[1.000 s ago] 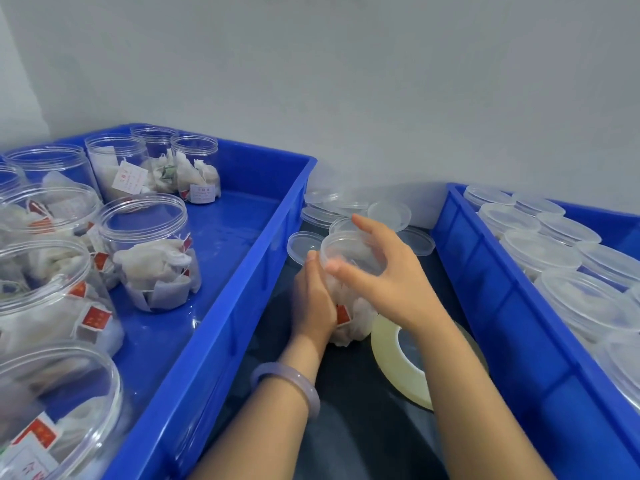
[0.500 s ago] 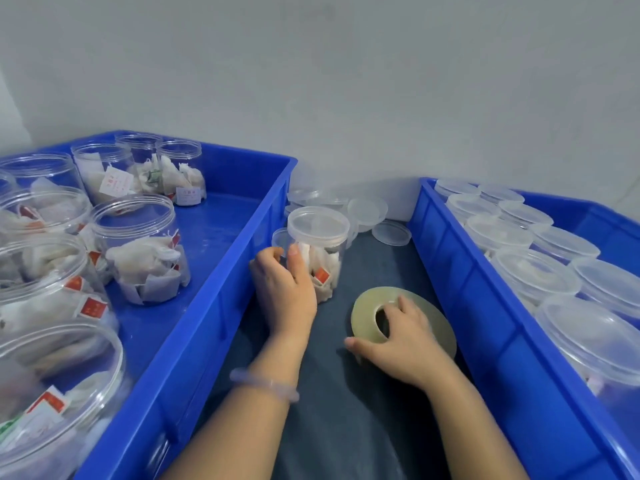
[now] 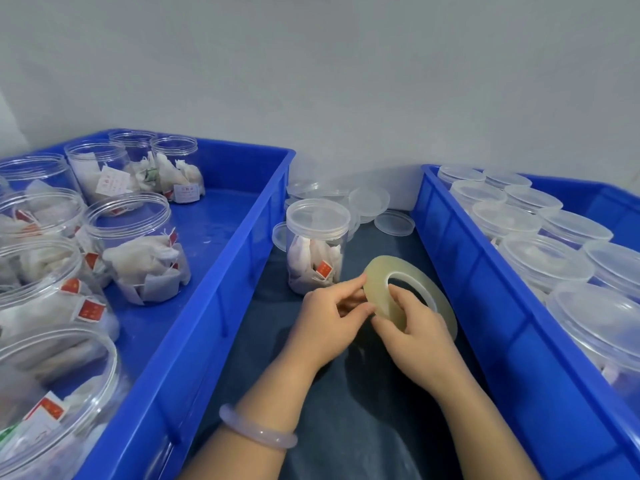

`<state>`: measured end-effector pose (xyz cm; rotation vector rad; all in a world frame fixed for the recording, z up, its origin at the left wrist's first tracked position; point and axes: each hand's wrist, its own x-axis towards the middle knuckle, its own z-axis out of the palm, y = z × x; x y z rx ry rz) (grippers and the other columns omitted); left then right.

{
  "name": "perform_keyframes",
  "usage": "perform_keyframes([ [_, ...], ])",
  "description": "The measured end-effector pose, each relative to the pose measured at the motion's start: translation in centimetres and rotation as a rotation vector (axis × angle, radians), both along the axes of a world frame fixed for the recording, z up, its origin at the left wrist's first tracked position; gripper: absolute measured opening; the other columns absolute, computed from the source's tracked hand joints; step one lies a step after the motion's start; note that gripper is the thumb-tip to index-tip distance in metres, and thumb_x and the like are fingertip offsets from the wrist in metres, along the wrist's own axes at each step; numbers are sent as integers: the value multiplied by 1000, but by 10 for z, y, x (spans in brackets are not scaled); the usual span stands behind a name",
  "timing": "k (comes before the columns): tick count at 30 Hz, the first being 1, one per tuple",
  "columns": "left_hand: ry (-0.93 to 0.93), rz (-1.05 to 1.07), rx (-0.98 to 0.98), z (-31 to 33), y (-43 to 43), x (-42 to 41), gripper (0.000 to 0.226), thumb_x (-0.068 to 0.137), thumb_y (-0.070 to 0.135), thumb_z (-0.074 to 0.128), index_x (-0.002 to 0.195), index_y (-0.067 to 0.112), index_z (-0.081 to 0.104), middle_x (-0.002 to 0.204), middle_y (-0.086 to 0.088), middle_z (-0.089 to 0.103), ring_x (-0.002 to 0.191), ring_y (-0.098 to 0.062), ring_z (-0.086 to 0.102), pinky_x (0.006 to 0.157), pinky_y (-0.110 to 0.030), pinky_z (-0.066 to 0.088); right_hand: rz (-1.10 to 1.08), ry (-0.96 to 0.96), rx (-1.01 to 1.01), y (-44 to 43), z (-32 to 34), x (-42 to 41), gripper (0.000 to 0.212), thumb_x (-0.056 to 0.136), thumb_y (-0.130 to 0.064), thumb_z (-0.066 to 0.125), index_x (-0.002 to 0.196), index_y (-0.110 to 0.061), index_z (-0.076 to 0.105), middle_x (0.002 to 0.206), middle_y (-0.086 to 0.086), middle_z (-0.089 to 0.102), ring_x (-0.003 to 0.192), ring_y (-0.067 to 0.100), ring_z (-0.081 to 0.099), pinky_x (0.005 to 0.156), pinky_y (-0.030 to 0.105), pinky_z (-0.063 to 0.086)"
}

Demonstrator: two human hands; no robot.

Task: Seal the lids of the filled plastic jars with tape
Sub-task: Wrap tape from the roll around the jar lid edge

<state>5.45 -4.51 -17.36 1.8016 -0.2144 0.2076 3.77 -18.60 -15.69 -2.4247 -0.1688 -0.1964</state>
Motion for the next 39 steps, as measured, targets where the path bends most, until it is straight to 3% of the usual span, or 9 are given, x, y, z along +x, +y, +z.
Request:
perform_keyframes([
  [5, 4, 101, -111, 3, 3, 1, 16, 80, 2, 72, 94, 7, 75, 76, 9, 73, 70, 2, 67, 70, -11, 50, 68, -45, -45, 5, -3, 0, 50, 94, -24, 52, 141, -14, 38, 99, -3, 56, 97, 15, 51, 91, 30, 36],
  [8, 36, 115, -116, 3, 4, 2, 14, 85, 1, 66, 85, 14, 73, 73, 2, 73, 68, -7, 68, 72, -22, 56, 70, -88, -27, 7, -6, 0, 51, 93, -24, 54, 141, -13, 39, 107, -2, 60, 106, 15, 50, 91, 26, 32],
  [13, -9, 130, 28, -3, 4, 4, 23, 94, 13, 53, 81, 27, 64, 77, 8, 69, 72, 0, 65, 74, -27, 56, 86, -117, 24, 8, -9, -1, 58, 94, -26, 55, 147, -29, 32, 119, -8, 56, 120, 14, 47, 107, 29, 29],
  [19, -56, 141, 75, -4, 5, 3, 25, 83, 9, 67, 77, 32, 63, 76, 12, 68, 72, 2, 63, 68, -10, 49, 99, -127, 40, 4, -14, 2, 55, 95, -26, 53, 144, -38, 33, 125, -8, 57, 124, 14, 44, 107, 29, 29],
  [24, -62, 188, 91, -3, 7, 4, 21, 86, 13, 65, 74, 30, 62, 77, 10, 66, 75, 1, 60, 65, -11, 46, 113, -150, -7, 6, -11, 2, 53, 94, -38, 53, 144, -36, 35, 124, -10, 58, 121, 12, 47, 106, 30, 32],
  [28, -149, 218, 35, 2, 2, 1, 23, 84, 4, 65, 71, 23, 62, 70, 8, 63, 71, -3, 58, 64, -9, 43, 56, -151, -28, 9, 2, 19, 51, 96, -37, 51, 144, -36, 34, 122, -5, 61, 118, 17, 51, 98, 34, 38],
  [32, -77, 294, -140, 3, 4, 5, 27, 85, 5, 66, 70, 27, 63, 69, 8, 67, 70, -10, 63, 69, -23, 52, 64, -2, -31, 8, 23, 44, 62, 91, -44, 58, 146, -41, 28, 131, -6, 56, 125, 16, 47, 96, 29, 37],
  [36, -21, 301, -213, 2, 3, 9, 25, 86, 7, 65, 72, 27, 64, 69, 9, 68, 70, -14, 66, 74, -39, 57, 173, 63, -8, -4, 40, 59, 33, 84, -34, 69, 115, -41, 57, 98, -22, 55, 102, 4, 54, 87, 25, 42],
  [39, 7, 317, -226, 4, -2, 13, 23, 87, 9, 64, 72, 26, 63, 66, 5, 67, 66, -14, 65, 73, -43, 56, 253, 94, 9, -7, 45, 65, 10, 85, -27, 70, 90, -34, 66, 82, -15, 58, 70, -1, 51, 72, 24, 41],
])
